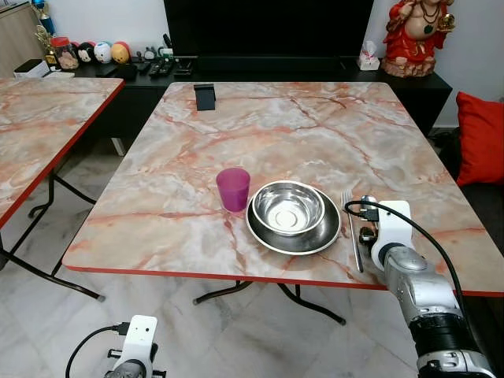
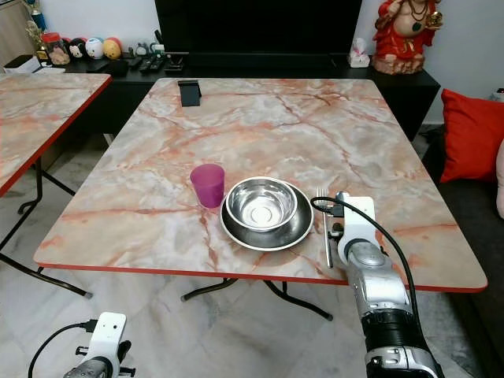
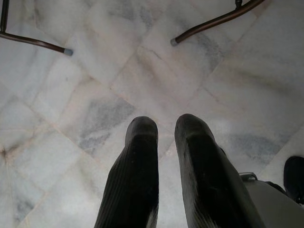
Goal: Setting the table
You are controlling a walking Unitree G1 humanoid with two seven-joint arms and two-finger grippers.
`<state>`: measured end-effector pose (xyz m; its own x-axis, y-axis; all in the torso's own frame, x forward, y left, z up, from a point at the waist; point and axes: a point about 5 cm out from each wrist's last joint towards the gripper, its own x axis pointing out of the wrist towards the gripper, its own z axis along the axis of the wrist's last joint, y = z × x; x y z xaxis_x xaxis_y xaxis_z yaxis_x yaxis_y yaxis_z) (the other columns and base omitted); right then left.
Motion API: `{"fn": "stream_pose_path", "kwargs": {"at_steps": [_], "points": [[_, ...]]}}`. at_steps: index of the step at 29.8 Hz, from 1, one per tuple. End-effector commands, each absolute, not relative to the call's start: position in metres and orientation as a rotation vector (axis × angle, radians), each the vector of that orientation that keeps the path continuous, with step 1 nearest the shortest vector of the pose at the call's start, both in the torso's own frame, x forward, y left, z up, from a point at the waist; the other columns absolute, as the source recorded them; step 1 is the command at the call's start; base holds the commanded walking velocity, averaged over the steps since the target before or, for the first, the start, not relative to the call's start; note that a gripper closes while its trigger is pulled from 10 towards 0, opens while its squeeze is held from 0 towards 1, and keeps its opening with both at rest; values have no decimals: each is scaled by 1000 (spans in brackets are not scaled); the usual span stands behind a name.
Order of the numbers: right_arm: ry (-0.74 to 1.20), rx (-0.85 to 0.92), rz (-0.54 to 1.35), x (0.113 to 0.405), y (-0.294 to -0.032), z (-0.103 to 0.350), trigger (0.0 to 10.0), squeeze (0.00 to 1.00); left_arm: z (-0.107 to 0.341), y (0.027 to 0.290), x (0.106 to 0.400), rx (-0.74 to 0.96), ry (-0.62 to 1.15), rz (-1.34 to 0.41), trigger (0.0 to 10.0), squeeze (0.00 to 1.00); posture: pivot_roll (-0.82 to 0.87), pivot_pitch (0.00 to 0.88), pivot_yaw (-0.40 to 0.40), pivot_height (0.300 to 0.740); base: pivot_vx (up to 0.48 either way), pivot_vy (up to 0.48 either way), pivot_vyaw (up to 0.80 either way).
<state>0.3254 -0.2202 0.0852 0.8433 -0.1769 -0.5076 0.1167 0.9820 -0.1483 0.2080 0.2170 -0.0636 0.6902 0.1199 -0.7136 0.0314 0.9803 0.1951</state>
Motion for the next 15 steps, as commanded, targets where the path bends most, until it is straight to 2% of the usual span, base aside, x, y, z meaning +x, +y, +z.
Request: {"fn": "stream_pose_path", "kwargs": {"at_steps": [1,2,3,4,5,15], "points": [[549,-119,-129,327,-211,88,10000,302,-61,220,212,219,801,46,10000,0,0,0,31,740,0,0,0],[552,-118,-128,327,-210,88,10000,212,-61,220,212,222,801,43,10000,0,0,0,31,740,0,0,0],[552,-118,-128,327,-210,88,10000,212,-61,220,212,222,801,43,10000,0,0,0,31,740,0,0,0],[555,-119,-128,327,-210,87,10000,71,-61,220,212,225,801,40,10000,0,0,0,31,740,0,0,0],[556,-121,-129,327,-210,87,10000,24,-61,220,212,225,801,39,10000,0,-1,0,31,740,0,0,0],[551,-136,-178,325,-218,91,10000,0,-61,220,212,231,801,32,10000,0,-2,0,33,740,0,0,0]]}}
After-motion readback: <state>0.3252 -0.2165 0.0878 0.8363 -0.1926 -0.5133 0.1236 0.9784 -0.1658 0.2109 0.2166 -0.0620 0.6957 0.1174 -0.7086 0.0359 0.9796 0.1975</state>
